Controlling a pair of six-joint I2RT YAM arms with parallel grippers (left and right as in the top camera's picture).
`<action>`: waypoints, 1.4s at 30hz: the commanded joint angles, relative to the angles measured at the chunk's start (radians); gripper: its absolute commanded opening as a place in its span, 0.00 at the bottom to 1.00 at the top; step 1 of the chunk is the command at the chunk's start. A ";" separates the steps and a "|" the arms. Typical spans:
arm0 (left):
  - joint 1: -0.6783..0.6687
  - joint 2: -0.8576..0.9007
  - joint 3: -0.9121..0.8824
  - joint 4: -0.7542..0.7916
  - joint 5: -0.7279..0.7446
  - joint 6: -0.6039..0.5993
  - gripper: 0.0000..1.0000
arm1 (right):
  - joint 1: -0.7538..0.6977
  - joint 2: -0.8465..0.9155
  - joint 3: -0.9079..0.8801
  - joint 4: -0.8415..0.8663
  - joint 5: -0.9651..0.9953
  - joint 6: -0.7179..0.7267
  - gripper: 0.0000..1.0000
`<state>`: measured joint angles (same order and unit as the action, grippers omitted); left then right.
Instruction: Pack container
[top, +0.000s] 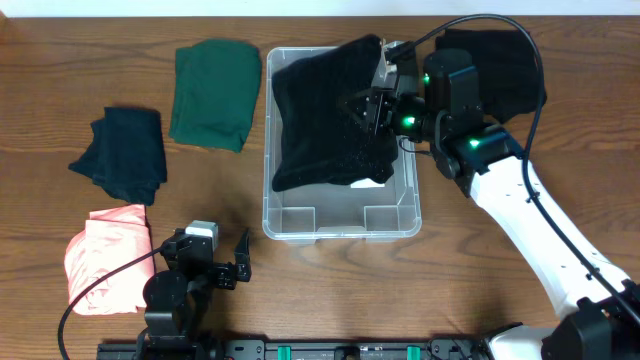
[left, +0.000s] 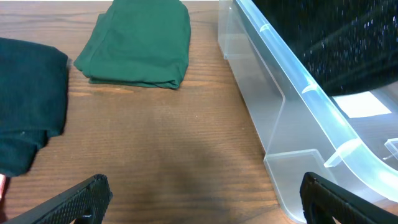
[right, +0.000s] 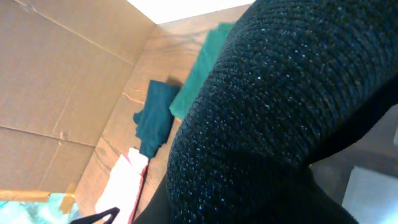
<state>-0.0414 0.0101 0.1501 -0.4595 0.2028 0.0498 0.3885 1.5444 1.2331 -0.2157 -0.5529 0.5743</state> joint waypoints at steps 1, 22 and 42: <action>-0.001 -0.006 -0.019 0.001 -0.005 0.005 0.98 | 0.010 0.037 0.010 0.005 -0.062 0.032 0.01; -0.001 -0.006 -0.019 0.001 -0.005 0.005 0.98 | 0.009 0.182 0.006 0.015 0.007 -0.171 0.01; -0.001 -0.006 -0.019 0.001 -0.005 0.005 0.98 | 0.021 0.080 0.289 -0.278 -0.049 -0.560 0.01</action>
<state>-0.0414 0.0101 0.1501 -0.4595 0.2028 0.0498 0.3946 1.6814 1.4349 -0.5053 -0.5777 0.0704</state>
